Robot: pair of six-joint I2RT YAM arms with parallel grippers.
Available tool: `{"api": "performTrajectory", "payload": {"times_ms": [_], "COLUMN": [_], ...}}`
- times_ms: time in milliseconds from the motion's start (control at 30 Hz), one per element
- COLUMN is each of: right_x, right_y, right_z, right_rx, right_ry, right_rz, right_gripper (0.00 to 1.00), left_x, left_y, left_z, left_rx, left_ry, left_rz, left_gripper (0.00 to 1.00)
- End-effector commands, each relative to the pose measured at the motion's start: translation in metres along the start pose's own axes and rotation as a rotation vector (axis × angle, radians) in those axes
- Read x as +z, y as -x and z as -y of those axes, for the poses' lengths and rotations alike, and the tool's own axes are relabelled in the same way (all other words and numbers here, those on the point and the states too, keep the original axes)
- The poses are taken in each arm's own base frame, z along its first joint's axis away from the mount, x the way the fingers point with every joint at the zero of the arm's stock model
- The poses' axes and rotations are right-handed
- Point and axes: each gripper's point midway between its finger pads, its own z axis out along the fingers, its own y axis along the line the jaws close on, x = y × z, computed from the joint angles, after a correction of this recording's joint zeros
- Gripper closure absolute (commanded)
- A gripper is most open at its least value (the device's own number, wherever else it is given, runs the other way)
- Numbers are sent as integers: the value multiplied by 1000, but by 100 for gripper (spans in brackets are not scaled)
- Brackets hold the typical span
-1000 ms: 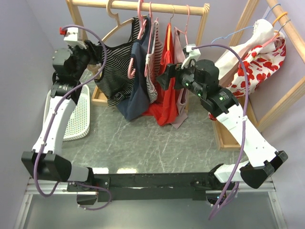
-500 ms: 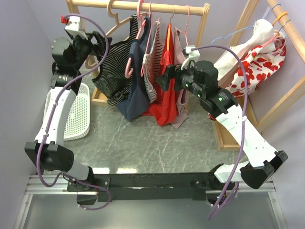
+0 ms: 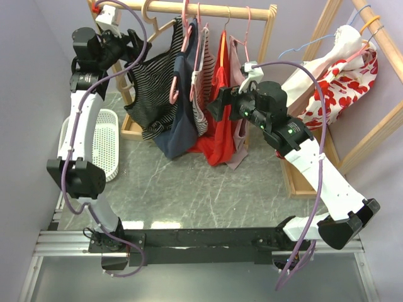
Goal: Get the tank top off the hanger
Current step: Pick up the hanger from the clothesline.
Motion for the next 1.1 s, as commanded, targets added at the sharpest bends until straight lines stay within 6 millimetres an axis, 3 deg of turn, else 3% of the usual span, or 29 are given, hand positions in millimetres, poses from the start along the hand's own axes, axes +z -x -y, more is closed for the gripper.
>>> {"api": "performTrajectory", "payload": {"times_ms": [0, 200, 467, 633, 733, 900, 1067], "right_x": [-12, -8, -4, -3, -2, 1, 2], "right_y": [17, 13, 9, 9, 8, 6, 6], "right_z": [-2, -3, -3, -4, -5, -4, -5], "right_rx": [-1, 6, 10, 14, 19, 23, 26], "right_ry": [-1, 8, 8, 10, 15, 14, 17], "right_rz": [66, 57, 41, 41, 37, 31, 27], "right_gripper": [0, 0, 0, 0, 0, 0, 0], "left_x": [-4, -7, -10, -16, -21, -34, -43], "left_y": [5, 13, 18, 18, 27, 53, 73], "left_z": [14, 22, 23, 22, 26, 42, 47], "left_rx": [12, 11, -1, -3, -10, -5, 5], "left_ry": [-104, -130, -122, -90, -92, -119, -110], "left_rz": [-33, 5, 12, 19, 41, 105, 134], "left_gripper": [14, 23, 64, 79, 99, 99, 99]}}
